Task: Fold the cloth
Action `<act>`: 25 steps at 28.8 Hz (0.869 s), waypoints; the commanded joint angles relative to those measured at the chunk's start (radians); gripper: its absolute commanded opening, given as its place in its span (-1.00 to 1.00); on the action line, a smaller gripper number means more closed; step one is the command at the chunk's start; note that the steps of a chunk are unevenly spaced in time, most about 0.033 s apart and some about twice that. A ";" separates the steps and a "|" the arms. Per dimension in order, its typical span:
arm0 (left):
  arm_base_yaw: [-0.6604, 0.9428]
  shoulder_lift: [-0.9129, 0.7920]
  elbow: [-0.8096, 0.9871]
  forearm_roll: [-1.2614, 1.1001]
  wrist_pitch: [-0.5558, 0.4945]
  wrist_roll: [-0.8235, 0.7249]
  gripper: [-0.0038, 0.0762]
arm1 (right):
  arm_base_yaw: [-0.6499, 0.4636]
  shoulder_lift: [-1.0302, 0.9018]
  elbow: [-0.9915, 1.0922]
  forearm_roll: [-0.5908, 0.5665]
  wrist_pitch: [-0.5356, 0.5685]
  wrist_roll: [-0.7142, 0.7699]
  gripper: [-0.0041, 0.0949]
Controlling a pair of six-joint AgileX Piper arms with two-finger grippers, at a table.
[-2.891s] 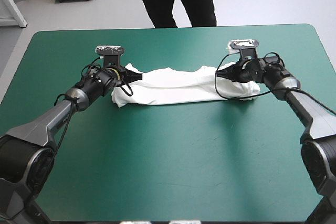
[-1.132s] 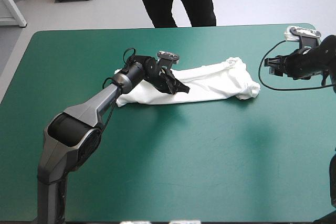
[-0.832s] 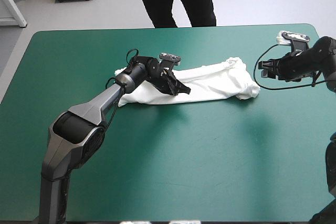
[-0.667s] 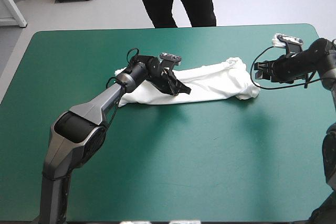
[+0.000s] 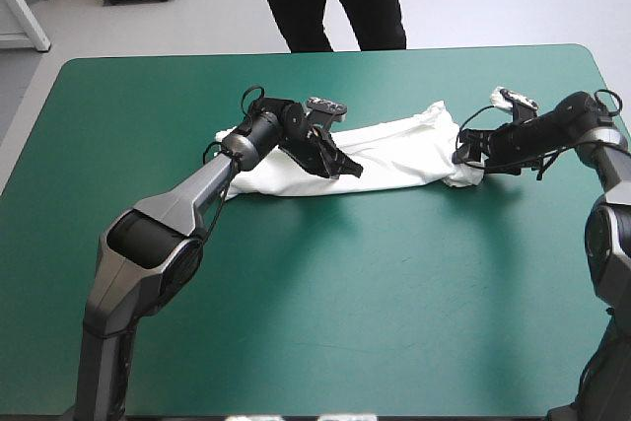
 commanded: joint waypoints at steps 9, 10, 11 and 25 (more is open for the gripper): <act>-0.004 -0.051 -0.031 -0.019 -0.017 -0.004 -0.93 | -0.004 0.019 -0.014 0.110 0.049 -0.093 -0.92; -0.004 -0.049 -0.031 -0.019 -0.015 -0.004 -0.93 | -0.004 0.019 -0.014 0.125 0.049 -0.095 -0.94; -0.004 -0.047 -0.031 -0.019 -0.011 -0.004 -0.93 | -0.004 0.019 -0.014 0.143 0.054 -0.100 -0.95; 0.000 -0.031 -0.029 -0.016 0.001 -0.024 -0.93 | -0.004 -0.058 -0.191 0.287 0.241 -0.143 -0.95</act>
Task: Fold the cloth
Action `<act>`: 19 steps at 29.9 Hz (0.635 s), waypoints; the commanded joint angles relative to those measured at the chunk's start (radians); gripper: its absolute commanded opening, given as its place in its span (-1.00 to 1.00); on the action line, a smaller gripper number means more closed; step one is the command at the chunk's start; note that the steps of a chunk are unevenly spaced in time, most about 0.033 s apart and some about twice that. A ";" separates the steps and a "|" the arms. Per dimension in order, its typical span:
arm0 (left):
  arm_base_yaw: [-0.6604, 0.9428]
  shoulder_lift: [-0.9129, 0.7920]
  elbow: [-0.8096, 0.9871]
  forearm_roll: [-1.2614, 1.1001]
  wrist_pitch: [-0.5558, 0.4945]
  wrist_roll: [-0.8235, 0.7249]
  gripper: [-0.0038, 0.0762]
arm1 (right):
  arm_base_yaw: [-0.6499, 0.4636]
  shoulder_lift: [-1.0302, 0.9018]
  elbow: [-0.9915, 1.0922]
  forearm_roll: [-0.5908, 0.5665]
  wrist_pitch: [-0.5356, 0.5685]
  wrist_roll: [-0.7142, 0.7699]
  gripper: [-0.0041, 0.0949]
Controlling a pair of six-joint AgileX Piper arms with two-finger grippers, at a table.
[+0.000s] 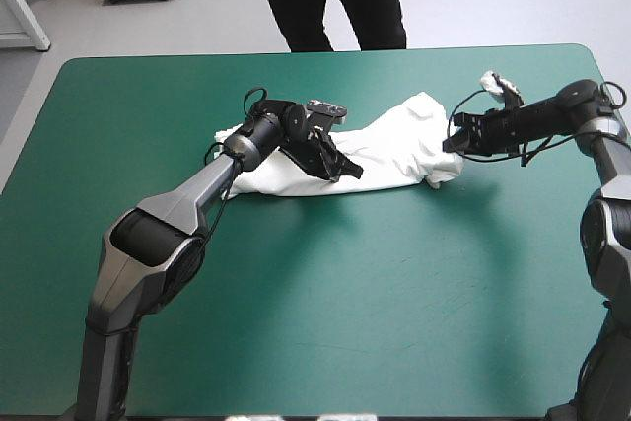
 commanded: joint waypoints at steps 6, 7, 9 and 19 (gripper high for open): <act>0.000 -0.043 -0.026 -0.018 0.005 -0.017 -0.93 | 0.003 -0.163 -0.109 0.076 0.034 -0.016 -0.95; 0.000 -0.043 -0.026 -0.018 0.005 -0.017 -0.93 | 0.003 -0.170 -0.109 0.076 0.034 -0.016 -0.95; 0.000 -0.043 -0.026 -0.018 0.005 -0.017 -0.93 | 0.003 -0.177 -0.111 0.076 0.042 -0.016 -0.95; 0.000 -0.051 -0.063 0.032 0.062 -0.021 -0.93 | 0.003 -0.181 -0.111 0.096 0.042 -0.016 -0.95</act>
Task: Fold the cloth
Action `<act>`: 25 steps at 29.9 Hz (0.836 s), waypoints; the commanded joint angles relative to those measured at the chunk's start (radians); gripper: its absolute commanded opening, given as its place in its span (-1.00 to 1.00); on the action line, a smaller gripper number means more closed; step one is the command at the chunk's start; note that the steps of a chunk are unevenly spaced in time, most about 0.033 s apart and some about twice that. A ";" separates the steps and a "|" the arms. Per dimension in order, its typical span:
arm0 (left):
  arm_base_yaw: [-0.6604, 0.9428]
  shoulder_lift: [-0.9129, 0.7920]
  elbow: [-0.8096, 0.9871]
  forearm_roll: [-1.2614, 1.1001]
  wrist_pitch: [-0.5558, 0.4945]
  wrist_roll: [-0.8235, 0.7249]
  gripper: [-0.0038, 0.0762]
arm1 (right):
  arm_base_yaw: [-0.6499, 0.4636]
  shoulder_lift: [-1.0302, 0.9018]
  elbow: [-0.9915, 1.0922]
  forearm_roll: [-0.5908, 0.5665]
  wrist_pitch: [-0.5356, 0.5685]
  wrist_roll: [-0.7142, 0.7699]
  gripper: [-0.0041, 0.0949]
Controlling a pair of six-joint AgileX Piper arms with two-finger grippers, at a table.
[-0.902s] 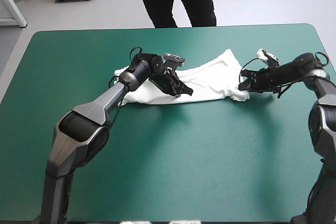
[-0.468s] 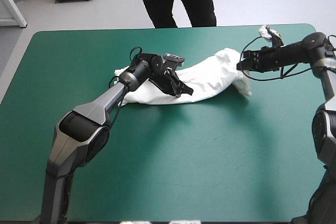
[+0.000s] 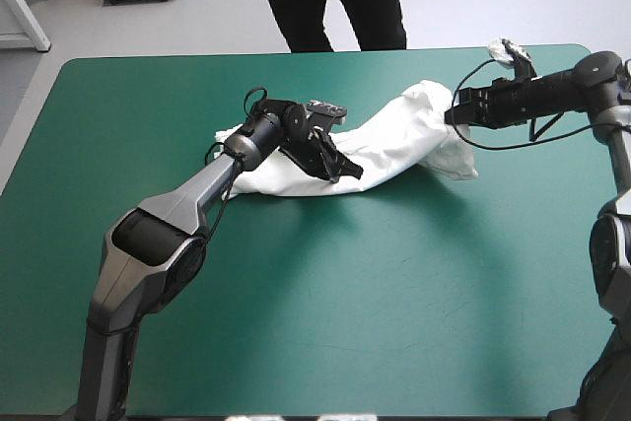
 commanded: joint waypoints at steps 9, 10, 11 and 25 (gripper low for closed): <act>0.000 -0.251 -0.144 0.274 0.169 -0.113 -0.93 | 0.061 -0.067 -0.076 0.185 0.006 -0.036 -0.95; 0.000 -0.283 -0.144 0.287 0.181 -0.113 -0.93 | 0.077 -0.067 -0.086 0.185 0.006 -0.036 -0.95; 0.000 -0.313 -0.144 0.302 0.204 -0.113 -0.93 | 0.097 -0.067 -0.099 0.185 0.002 -0.034 -0.95; 0.000 -0.699 -0.142 0.435 0.314 -0.140 -0.93 | 0.450 0.024 -0.229 0.177 -0.182 0.004 -0.95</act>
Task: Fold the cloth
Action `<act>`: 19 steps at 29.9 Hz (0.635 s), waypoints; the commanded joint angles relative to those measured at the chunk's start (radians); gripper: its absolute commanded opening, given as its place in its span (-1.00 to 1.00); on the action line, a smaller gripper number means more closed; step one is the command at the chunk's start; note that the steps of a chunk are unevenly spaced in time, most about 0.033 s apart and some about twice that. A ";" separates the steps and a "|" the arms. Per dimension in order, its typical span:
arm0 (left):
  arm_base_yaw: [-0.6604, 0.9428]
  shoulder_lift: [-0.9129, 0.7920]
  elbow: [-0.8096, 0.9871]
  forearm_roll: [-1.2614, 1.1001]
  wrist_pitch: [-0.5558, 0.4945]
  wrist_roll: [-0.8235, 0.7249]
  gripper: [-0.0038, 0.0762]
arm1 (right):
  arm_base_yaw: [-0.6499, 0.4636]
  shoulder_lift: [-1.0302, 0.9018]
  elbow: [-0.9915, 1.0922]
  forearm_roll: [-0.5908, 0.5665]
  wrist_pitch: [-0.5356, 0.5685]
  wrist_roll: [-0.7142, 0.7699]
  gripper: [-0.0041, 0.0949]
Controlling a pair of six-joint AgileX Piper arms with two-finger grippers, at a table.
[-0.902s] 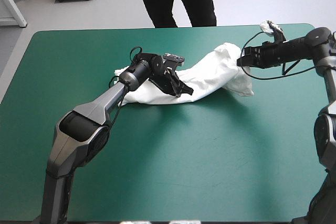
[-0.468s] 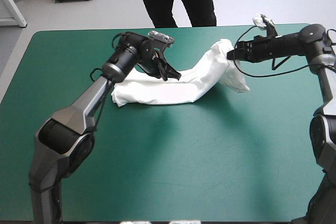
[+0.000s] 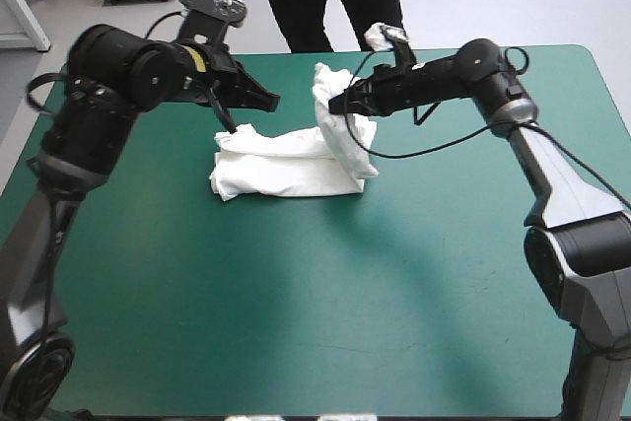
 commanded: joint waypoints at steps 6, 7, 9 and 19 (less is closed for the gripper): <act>-0.001 -0.160 -0.029 0.062 0.038 -0.020 -0.93 | 0.139 0.119 -0.150 0.075 -0.055 0.027 -0.95; -0.001 -0.165 -0.029 0.062 0.038 -0.020 -0.93 | 0.150 0.138 -0.167 0.076 -0.055 0.027 -0.95; -0.001 -0.171 -0.029 0.063 0.038 -0.020 -0.93 | 0.178 0.184 -0.212 0.076 -0.053 0.039 -0.95; -0.001 -0.170 -0.029 0.063 0.038 -0.020 -0.93 | 0.215 0.286 -0.377 0.074 0.027 0.047 -0.20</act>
